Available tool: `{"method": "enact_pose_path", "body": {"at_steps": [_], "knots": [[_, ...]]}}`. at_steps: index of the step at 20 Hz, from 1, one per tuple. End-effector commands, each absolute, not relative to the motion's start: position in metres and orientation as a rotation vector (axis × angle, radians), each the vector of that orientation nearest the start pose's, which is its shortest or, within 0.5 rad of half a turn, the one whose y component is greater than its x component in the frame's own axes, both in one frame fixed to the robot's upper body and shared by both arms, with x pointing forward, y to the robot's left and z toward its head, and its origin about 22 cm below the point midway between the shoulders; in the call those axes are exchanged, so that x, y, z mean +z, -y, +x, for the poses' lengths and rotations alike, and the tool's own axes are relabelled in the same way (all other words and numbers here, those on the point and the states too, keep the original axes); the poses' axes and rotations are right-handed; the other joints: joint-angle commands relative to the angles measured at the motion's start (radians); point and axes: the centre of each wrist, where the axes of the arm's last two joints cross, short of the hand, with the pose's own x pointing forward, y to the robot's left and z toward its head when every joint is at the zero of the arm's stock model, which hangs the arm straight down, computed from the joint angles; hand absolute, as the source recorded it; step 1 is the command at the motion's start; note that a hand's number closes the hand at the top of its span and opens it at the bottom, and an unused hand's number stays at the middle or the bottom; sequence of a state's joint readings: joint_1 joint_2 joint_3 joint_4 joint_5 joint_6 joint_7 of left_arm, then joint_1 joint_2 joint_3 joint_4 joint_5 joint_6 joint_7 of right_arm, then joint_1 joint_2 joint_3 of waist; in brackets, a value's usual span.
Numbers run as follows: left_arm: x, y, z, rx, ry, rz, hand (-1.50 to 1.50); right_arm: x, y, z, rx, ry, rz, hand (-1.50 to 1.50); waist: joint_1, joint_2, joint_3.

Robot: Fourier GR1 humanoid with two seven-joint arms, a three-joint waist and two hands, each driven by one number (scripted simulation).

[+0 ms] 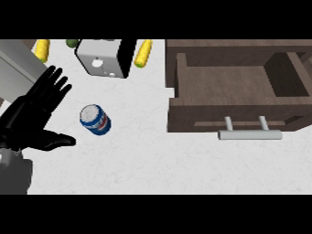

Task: Pick up the can, place it into the drawer and close the drawer

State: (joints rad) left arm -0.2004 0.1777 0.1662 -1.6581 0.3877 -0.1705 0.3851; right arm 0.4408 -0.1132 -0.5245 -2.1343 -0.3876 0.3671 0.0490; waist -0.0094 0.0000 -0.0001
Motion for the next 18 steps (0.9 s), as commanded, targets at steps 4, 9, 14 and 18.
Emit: {"method": "enact_pose_path", "body": {"at_steps": [4, 9, 14, 18], "knots": [[0.04, -0.261, 0.272, -0.021, 1.481, -0.219, -1.5, 0.088, 0.38, 0.107, -0.108, 1.79, -0.215, -1.5, 0.008, 0.0, 0.0], [0.021, -0.286, 0.302, 0.012, 1.468, -0.15, -1.5, 0.106, 0.359, 0.078, -0.096, 1.785, -0.184, -1.5, -0.005, 0.001, -0.001], [0.0, -0.289, 0.277, 0.045, 1.466, -0.135, -1.5, 0.097, 0.382, 0.082, -0.108, 1.784, -0.2, -1.5, 0.005, -0.001, 0.0], [-0.028, -0.282, 0.287, 0.061, 1.473, -0.108, -1.5, 0.086, 0.386, 0.081, -0.096, 1.771, -0.189, -1.5, 0.002, 0.0, 0.0]]}}
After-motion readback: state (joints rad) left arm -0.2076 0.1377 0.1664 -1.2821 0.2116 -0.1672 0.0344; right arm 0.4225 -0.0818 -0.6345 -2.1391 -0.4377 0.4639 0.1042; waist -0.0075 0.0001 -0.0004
